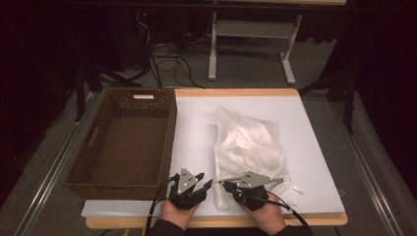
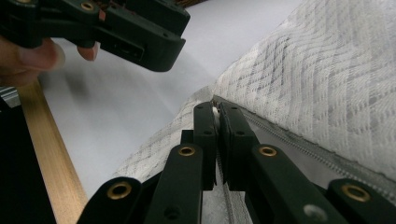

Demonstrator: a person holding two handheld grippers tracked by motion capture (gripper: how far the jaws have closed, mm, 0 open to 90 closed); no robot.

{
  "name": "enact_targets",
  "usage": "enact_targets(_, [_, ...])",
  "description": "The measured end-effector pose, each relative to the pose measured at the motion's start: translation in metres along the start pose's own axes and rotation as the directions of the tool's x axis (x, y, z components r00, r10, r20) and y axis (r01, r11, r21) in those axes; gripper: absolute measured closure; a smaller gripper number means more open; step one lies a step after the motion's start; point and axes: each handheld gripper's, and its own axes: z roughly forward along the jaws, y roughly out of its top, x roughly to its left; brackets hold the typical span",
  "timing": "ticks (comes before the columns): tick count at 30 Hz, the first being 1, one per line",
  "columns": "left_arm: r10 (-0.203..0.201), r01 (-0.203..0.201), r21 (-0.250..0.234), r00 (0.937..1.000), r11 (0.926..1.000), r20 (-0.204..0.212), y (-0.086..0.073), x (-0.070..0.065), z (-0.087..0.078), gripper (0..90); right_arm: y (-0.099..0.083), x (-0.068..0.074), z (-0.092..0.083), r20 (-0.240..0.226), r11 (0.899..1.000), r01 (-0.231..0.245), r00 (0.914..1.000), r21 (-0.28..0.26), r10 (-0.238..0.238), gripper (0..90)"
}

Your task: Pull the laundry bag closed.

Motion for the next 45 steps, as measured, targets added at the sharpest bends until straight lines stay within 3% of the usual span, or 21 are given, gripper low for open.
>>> enact_targets(19, [0.006, -0.005, -0.010, 0.9997, 0.9999, 0.026, -0.001, -0.007, 0.002, 58.4, 0.006, -0.004, -0.007, -0.012, 0.997, -0.027, 0.9996, -0.067, 0.026, 87.7])
enact_targets(29, [0.043, -0.042, -0.012, 0.9954, 0.9990, 0.085, -0.003, -0.018, 0.007, 57.0, 0.015, -0.007, -0.019, -0.010, 0.991, -0.040, 0.9992, -0.128, 0.039, 87.7])
enact_targets(41, [0.021, -0.020, -0.009, 0.9905, 0.9998, 0.136, -0.002, -0.019, 0.018, 57.8, 0.016, -0.005, -0.020, -0.021, 0.989, -0.043, 0.9990, -0.143, 0.040, 87.7])
enact_targets(45, [-0.007, 0.004, 0.026, 0.9891, 0.9997, 0.147, -0.002, -0.015, 0.026, 66.8, 0.015, -0.004, -0.019, -0.025, 0.989, -0.040, 0.9990, -0.142, 0.037, 87.7])
